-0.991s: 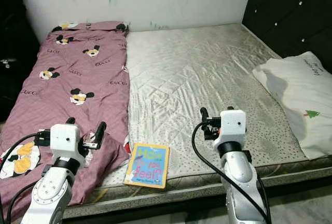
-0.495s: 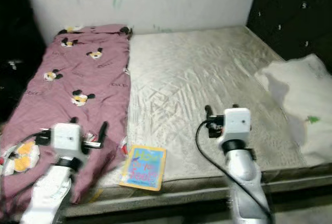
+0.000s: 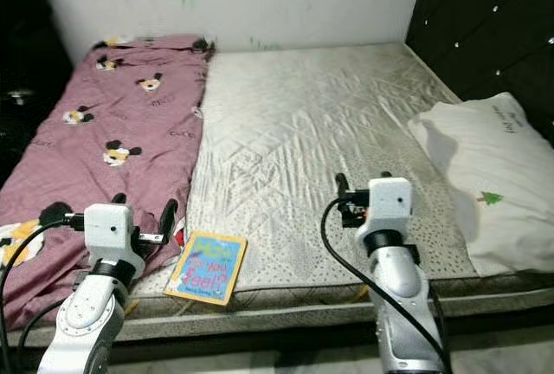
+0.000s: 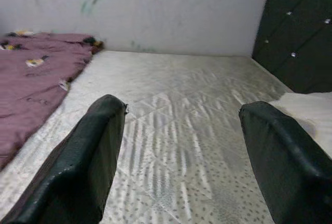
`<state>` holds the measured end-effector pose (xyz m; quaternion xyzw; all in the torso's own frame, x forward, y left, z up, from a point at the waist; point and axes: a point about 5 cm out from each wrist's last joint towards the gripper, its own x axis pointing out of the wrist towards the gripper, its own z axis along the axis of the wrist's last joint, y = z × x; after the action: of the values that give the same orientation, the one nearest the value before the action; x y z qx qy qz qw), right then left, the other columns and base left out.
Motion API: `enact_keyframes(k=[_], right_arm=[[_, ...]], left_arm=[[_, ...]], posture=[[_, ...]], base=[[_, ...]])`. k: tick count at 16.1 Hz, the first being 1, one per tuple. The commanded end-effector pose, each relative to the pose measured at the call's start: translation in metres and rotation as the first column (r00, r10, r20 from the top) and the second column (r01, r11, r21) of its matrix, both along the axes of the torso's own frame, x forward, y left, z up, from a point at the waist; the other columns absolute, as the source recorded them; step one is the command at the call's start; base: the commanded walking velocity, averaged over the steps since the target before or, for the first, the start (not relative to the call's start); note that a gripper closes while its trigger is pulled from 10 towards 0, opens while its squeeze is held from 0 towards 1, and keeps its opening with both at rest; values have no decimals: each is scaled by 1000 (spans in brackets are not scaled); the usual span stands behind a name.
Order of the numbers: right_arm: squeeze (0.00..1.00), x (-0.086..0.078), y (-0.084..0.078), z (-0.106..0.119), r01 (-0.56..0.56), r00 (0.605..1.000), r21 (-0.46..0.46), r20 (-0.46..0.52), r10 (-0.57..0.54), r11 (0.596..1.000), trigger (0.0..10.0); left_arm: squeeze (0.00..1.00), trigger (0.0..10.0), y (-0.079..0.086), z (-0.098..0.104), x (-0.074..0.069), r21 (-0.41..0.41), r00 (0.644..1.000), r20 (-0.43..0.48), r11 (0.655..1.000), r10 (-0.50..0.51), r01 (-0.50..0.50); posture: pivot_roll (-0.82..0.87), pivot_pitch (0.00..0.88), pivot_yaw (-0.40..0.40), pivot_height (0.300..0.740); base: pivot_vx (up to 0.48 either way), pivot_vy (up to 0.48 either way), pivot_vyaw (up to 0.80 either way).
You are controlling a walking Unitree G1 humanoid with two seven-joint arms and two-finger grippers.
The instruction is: Clean up the room
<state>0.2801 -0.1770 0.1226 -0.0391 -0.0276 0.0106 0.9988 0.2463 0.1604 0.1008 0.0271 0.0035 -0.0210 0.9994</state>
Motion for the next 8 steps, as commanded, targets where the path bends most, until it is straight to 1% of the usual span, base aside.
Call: enact_keyframes(k=[1,5,6,8], right_arm=[[0,0,0,2,7,1000,0,10,-7,1000,10000],[0,-1,-1,1,8,1000,-18,4,-8,1000,10000],[0,-1,-1,1,7,1000,-21,4,-7,1000,10000],[0,-2,-1,1,7,1000,-24,4,-7,1000,10000]], left_arm=[[0,10000,2,1,1,4,1000,0,1000,11,-11],[0,10000,2,0,1,1,1000,-3,1000,4,-4],[0,10000,2,0,1,1,1000,-4,1000,2,-2],[0,10000,1,0,0,1,1000,-6,1000,0,0]], posture=[[-29,10,39,740],[-31,14,42,740],[-31,14,42,740],[-30,17,41,740]], base=[[0,0,0],[0,0,0],[0,0,469],[0,0,719]])
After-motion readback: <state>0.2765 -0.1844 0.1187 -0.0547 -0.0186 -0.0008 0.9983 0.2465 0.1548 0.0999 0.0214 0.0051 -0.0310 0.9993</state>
